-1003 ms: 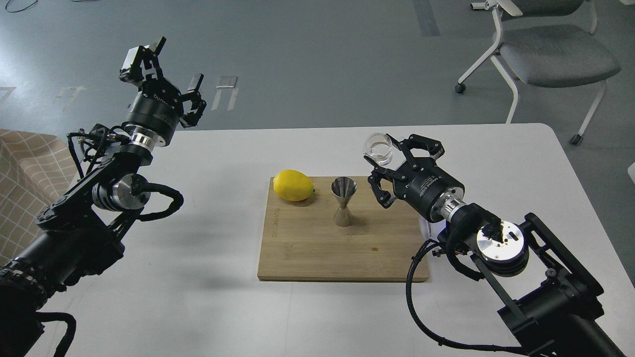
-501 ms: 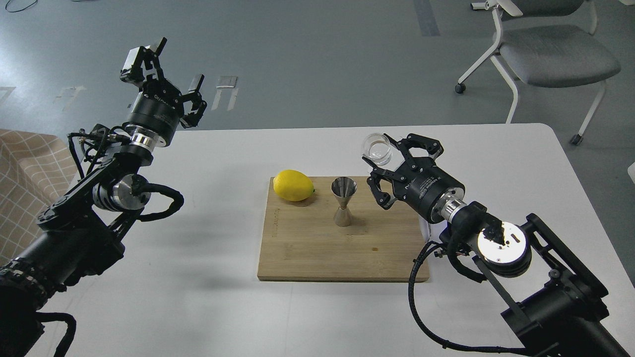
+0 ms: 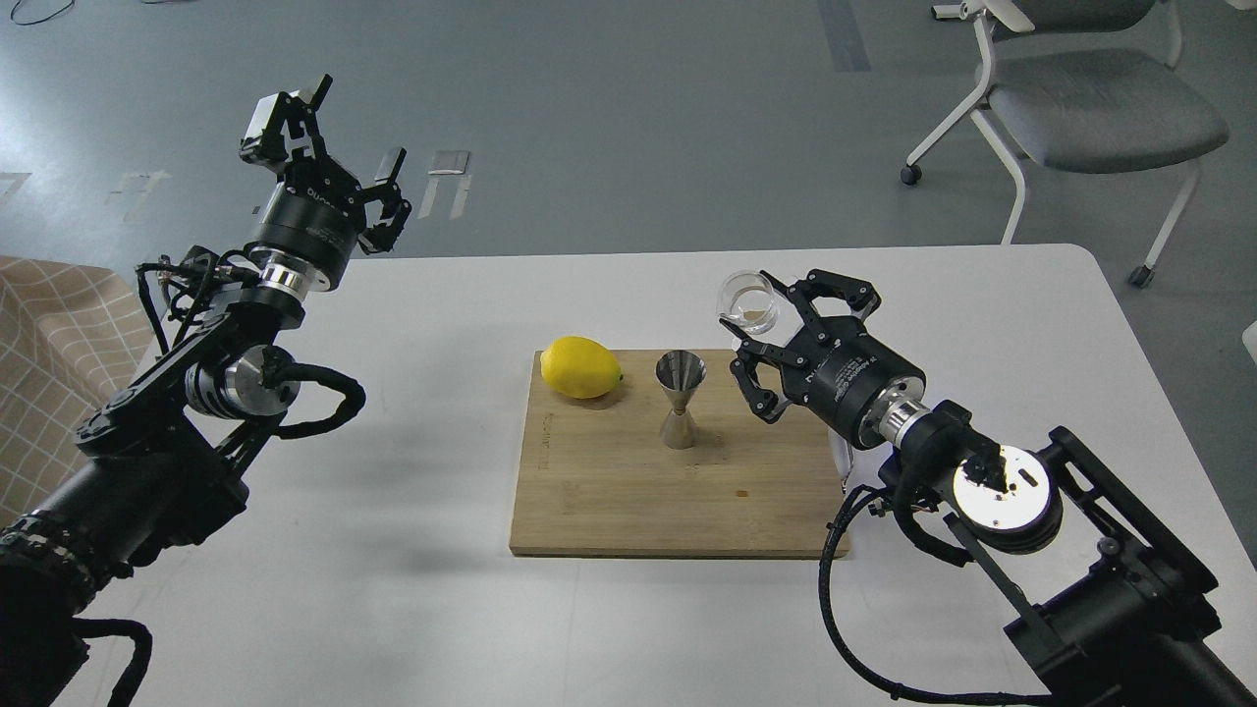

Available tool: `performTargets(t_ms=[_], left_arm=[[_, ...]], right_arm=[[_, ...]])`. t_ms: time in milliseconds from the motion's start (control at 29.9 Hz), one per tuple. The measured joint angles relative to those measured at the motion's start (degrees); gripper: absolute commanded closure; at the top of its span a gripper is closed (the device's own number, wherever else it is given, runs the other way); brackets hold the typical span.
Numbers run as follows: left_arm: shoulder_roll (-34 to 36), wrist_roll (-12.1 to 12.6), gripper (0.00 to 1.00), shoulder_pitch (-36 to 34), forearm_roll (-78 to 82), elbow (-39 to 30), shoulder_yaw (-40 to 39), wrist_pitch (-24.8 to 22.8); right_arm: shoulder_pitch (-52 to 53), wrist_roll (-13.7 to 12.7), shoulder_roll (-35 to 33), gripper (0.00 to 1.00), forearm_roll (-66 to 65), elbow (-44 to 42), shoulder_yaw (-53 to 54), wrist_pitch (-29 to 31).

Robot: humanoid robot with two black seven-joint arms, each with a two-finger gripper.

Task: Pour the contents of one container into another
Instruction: 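Move the held glass with the right gripper above the jigger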

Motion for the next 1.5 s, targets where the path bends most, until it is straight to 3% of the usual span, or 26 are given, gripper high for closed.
performTargets(t_ms=[1504], left_arm=[[0.1, 0.0, 0.02, 0.0, 0.0, 0.4, 0.0, -0.2]], right_arm=[[2.3, -0.2, -3.3, 0.59, -7.3, 0.9, -4.9, 0.1]])
